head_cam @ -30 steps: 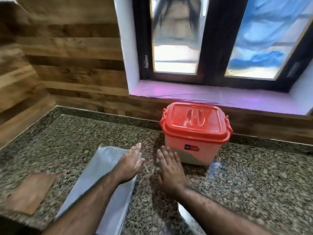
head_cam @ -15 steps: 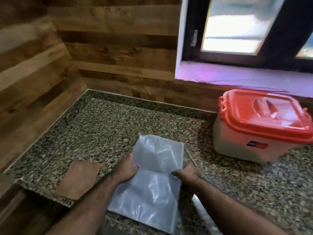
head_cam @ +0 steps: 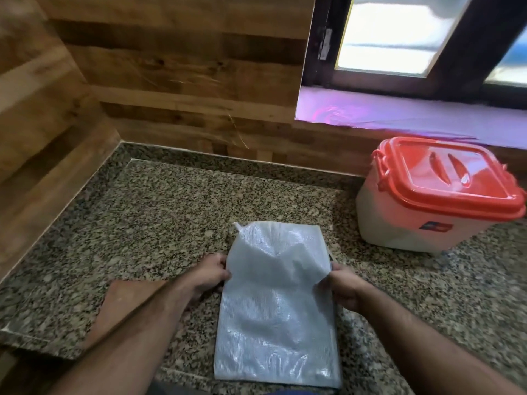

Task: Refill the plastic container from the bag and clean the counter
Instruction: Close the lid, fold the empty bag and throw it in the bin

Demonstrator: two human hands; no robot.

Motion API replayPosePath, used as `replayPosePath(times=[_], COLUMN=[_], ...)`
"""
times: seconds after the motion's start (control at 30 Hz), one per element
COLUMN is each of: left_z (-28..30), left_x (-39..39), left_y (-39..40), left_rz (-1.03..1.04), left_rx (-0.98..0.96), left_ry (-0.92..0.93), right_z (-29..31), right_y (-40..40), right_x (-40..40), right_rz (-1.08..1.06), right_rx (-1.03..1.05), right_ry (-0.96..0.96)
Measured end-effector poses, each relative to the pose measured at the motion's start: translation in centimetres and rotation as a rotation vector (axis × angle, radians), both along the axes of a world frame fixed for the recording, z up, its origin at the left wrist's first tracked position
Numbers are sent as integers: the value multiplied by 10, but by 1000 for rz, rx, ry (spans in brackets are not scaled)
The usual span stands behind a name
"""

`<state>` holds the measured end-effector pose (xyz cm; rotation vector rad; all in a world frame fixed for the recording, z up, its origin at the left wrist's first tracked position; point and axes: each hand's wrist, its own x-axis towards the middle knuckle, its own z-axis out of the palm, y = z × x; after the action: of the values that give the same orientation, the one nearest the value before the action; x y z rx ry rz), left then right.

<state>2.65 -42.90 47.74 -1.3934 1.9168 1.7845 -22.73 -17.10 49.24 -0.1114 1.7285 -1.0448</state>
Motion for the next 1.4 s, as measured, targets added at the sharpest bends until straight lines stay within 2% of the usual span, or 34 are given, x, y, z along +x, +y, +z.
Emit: replayPosePath(times=[0.1,0.13,0.27,0.33,0.43,0.5,0.57,0.7,0.77,0.8,0.83,0.9,0.97,1.07,1.13,1.2,1.27,1.3,1.4], left_z=[-8,-9,-16,-16,-13,-16,-16,-16,-19,-21,-21,-19,-15,0,12,21,20,14,5], left_x=[2,3,3,4,10,14,17,31,38,41,43,42,33,5,-20,-44,-63,-69,-82], left_y=[-4,-4,-6,-4,0,1,5,22,26,27,27,26,25,32,42,58,75,80,86], left_rz=[-5,-22,-70,-64,-111,-175,-215,-277,-332,-367,-404,-459,-496,-484,-536,-774,-1003,-1032,-917], left_rx=[123,107,-183,-201,-201,-224,-327,-516,-562,-583,-609,-647,-680,-780,-731,-634,-689,-722,-688], left_ry=[82,87,137,208,201,198,199,119,112,119,127,128,108,177,190,81,-80,-141,-195], right_z=[-5,-10,-6,-4,-14,-26,-23,-2,0,-1,-5,-13,-20,-22,-16,-14,-10,-8,-6], right_y=[6,8,11,16,24,31,38,46,47,49,53,58,55,46,39,34,28,26,23], right_x=[-10,-13,-13,-15,-23,-31,-30,-20,-16,-15,-13,-10,-4,3,7,11,13,13,12], right_rz=[29,33,15,34,123,265,404,637,982,1208,1365,1537,1619,1578,1528,1519,1529,1501,1327], right_rx=[-87,-109,-112,-125,-91,7,68,94,151,154,88,-89,-158,-134,-92,-36,63,104,187], right_ry=[-9,12,219,306,559,747,874,855,863,958,1077,1320,1377,1317,1318,1331,1344,1330,1303])
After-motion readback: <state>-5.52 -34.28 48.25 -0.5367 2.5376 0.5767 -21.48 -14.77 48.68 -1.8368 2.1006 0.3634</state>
